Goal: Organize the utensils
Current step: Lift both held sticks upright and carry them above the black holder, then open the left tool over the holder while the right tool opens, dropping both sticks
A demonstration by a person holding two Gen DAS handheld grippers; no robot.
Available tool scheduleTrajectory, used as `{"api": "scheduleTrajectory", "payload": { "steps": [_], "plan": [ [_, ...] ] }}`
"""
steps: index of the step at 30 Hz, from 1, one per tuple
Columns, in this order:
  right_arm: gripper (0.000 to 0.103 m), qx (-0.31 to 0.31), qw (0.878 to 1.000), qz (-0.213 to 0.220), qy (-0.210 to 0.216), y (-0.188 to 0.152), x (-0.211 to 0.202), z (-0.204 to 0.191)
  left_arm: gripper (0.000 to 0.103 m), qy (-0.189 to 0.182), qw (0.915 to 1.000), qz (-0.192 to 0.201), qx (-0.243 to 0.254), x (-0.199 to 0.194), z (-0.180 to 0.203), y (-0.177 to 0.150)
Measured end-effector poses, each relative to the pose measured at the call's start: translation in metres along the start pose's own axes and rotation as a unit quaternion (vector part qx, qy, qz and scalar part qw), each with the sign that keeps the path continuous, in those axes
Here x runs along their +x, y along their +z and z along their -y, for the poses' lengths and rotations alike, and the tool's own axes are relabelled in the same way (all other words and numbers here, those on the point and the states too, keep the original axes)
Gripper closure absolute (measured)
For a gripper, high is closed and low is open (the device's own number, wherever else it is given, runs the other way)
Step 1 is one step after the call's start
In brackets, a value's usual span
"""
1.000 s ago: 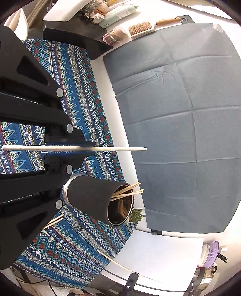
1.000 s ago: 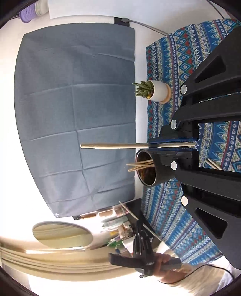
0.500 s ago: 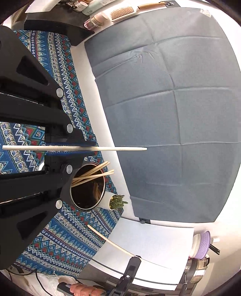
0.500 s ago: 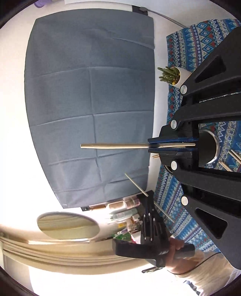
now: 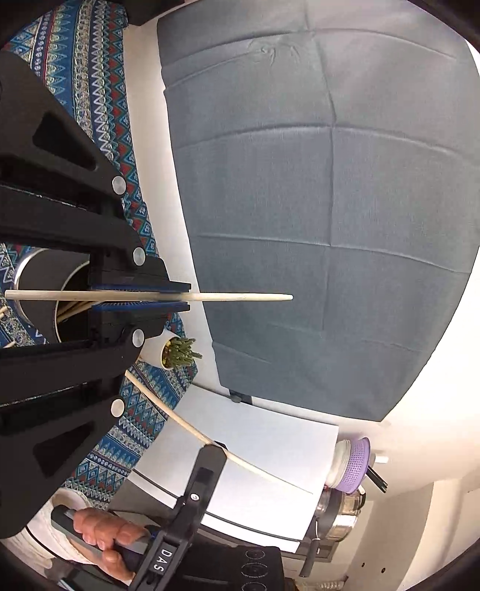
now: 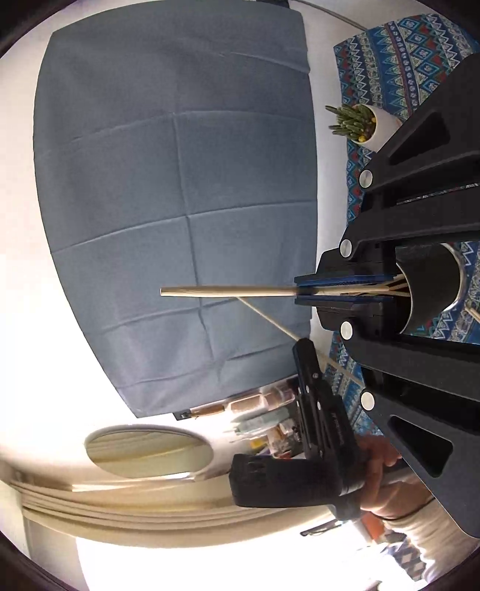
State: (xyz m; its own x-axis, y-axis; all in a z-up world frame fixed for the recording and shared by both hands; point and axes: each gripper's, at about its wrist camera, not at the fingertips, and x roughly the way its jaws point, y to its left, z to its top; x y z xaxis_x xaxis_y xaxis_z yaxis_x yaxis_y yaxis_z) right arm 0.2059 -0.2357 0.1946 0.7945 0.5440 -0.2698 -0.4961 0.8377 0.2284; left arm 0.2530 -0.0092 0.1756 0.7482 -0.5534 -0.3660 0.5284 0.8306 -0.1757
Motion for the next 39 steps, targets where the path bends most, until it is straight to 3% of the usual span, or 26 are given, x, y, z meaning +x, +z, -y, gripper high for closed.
{"api": "scheduleTrajectory", "payload": {
  "steps": [7,9,12,16,19,27,37,38,39],
  "plan": [
    [0.098,-0.002,1.0,-0.003,0.004,-0.006,0.014,-0.004,0.098,-0.053,0.9938,0.095,-0.022,0.005,-0.004,-0.006],
    [0.098,0.004,1.0,-0.004,0.009,-0.009,0.018,-0.002,0.098,-0.045,0.9915,0.117,-0.035,0.009,-0.007,-0.01],
    [0.098,0.005,1.0,-0.008,0.006,-0.013,0.024,-0.001,0.098,-0.064,0.987,0.14,-0.045,0.015,-0.01,-0.018],
    [0.098,0.01,1.0,-0.019,0.007,-0.021,0.034,0.002,0.098,-0.042,0.9834,0.173,-0.036,0.019,-0.007,-0.03],
    [0.098,0.019,0.999,-0.028,0.011,-0.029,0.041,0.006,0.098,-0.046,0.9792,0.192,-0.047,0.026,-0.009,-0.041],
    [0.098,0.019,0.998,-0.057,0.004,-0.04,0.056,0.012,0.098,-0.044,0.9839,0.167,-0.047,0.04,-0.011,-0.057],
    [0.094,0.021,0.999,-0.042,-0.009,-0.036,0.046,0.016,0.098,-0.037,0.9838,0.167,-0.054,0.037,-0.011,-0.058],
    [0.094,0.021,0.999,-0.04,-0.01,-0.035,0.043,0.017,0.096,-0.037,0.9838,0.166,-0.056,0.036,-0.011,-0.057],
    [0.094,0.022,0.999,-0.036,-0.012,-0.035,0.041,0.018,0.086,-0.034,0.9838,0.166,-0.058,0.034,-0.012,-0.057]
  ]
}}
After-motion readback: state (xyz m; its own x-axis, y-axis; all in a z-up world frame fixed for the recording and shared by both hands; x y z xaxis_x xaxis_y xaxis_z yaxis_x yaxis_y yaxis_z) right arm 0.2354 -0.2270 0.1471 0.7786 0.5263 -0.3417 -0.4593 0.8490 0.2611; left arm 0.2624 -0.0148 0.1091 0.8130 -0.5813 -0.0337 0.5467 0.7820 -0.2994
